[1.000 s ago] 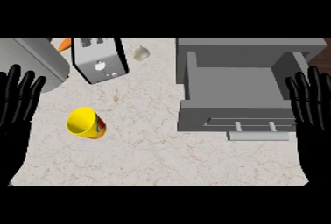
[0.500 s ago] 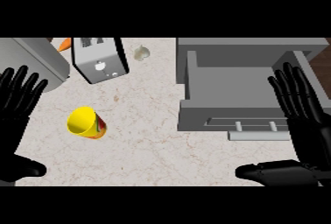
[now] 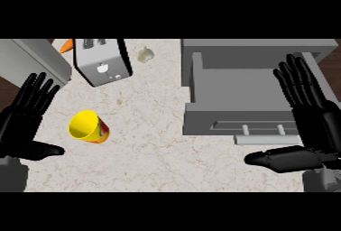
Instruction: Pick up the cup, place it into the drawer and close the drawer
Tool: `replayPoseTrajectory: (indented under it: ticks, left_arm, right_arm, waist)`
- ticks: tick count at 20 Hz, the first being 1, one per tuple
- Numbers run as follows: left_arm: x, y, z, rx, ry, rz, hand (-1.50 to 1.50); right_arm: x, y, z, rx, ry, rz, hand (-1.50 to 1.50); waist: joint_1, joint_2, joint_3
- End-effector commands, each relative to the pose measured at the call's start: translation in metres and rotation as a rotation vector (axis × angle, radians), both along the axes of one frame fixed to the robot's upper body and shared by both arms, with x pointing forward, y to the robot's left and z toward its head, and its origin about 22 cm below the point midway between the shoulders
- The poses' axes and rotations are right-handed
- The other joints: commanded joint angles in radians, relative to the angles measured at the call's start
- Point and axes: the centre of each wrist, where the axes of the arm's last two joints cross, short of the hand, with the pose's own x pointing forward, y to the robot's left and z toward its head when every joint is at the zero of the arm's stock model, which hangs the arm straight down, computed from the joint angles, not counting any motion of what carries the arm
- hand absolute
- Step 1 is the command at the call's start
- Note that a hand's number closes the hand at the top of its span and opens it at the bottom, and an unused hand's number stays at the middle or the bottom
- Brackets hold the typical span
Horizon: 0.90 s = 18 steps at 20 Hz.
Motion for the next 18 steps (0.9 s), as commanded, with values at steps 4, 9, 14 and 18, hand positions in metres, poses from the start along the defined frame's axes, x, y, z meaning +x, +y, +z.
replayPoseTrajectory:
  ticks: [4, 9, 14, 18]
  left_arm:
    - [0.01, 0.036, -0.043, 0.034, 0.064, 0.052, -1.5]
    - [0.01, 0.031, -0.076, 0.077, 0.144, 0.075, -1.5]
    - [0.007, 0.033, -0.115, 0.067, 0.146, 0.094, -1.5]
    - [0.009, 0.032, -0.133, 0.077, 0.16, 0.098, -1.5]
  right_arm:
    - [0.011, 0.002, 0.007, -0.017, -0.021, 0.0, -1.5]
    - [0.015, 0.014, 0.008, -0.018, -0.046, 0.015, -1.5]
    - [0.017, -0.016, 0.019, -0.003, -0.043, 0.004, -1.5]
    - [0.015, -0.002, 0.011, 0.003, -0.033, 0.004, -1.5]
  waist:
    - [-0.003, 0.0, 0.0]
    - [-0.004, 0.001, 0.0]
    - [-0.008, 0.002, -0.001]
    - [-0.013, 0.004, -0.001]
